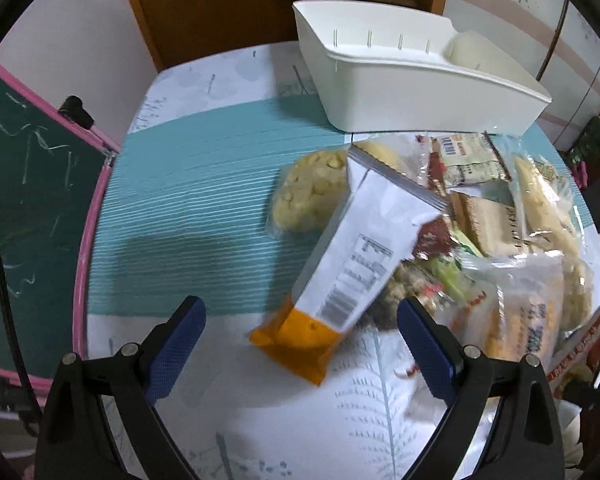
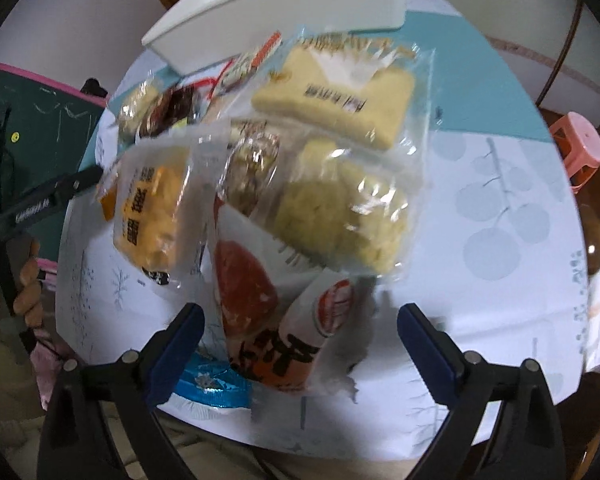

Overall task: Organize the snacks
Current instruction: 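Grasp the white-and-orange bar with left gripper while right gripper grasps the red-printed snack bag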

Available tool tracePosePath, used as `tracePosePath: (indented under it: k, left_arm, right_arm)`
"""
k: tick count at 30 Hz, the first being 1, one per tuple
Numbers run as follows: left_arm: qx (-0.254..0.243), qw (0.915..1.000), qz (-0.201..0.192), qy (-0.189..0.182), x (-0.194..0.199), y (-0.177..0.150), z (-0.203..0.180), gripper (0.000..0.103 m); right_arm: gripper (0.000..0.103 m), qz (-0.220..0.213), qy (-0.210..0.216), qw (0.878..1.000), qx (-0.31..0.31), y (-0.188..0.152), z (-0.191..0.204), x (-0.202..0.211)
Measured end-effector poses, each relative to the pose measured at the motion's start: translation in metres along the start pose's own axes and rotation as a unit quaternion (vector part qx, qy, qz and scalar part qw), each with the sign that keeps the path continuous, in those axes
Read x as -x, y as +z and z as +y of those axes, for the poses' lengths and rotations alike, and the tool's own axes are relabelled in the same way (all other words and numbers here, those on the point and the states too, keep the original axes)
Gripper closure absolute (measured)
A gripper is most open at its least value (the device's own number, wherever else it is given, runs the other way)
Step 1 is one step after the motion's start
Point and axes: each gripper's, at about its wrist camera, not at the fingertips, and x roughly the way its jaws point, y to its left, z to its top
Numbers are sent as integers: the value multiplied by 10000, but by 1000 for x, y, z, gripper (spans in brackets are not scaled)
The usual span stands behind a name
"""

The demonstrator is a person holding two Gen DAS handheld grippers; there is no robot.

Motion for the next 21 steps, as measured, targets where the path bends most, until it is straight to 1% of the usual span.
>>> tracePosePath:
  k: [1,2,4,5,6,7,8,9,10,12,13,16,21]
  left_arm:
    - [34,10000,15,-5,-6,3,2,7]
    - [114,9999,-12,-72,-7,5,5,7]
    - [253,9994,72,-239,-12,10,11,7]
    - [326,9990,115,-290,-15,12,14,7]
    - [384,9986,158,-339,-19,14,16,13]
    - [409,9982,204,-376,-22,15,18,24]
    - [444,9974,328,-472,-28,15,18,32]
    - [495,9962,402,-593,-32,15,18,49]
    - [644,9932,427,-870,-34,15,21,55]
    - [780,9908,437,-1019,-34,15,24,59]
    - [806,9906,418,-1023,-34,14,24,62]
    - [862,9912,310,-959,-29,10,24,67]
    - [1060,9898,-44,-953,-3,2,32,68]
  right_arm:
    - [8,30,20,10000,4,0,1,-2]
    - [11,64,33,10000,12,1,1,-4]
    - [17,150,47,9999,26,1,4,-9]
    - [17,150,21,9999,50,1,6,-10]
    - [20,149,15,9999,85,2,5,-10]
    - [22,145,-7,9998,116,2,7,-11]
    - [24,143,-17,9998,144,3,8,-11]
    - [29,134,-33,9997,190,4,12,-12]
    - [31,133,-34,9997,214,5,14,-13]
    - [33,131,-53,9995,266,6,13,-11]
    - [35,124,-55,9995,281,6,15,-12]
    - [38,98,-66,9994,339,6,21,-13]
    - [41,-115,-161,9989,416,2,31,-2]
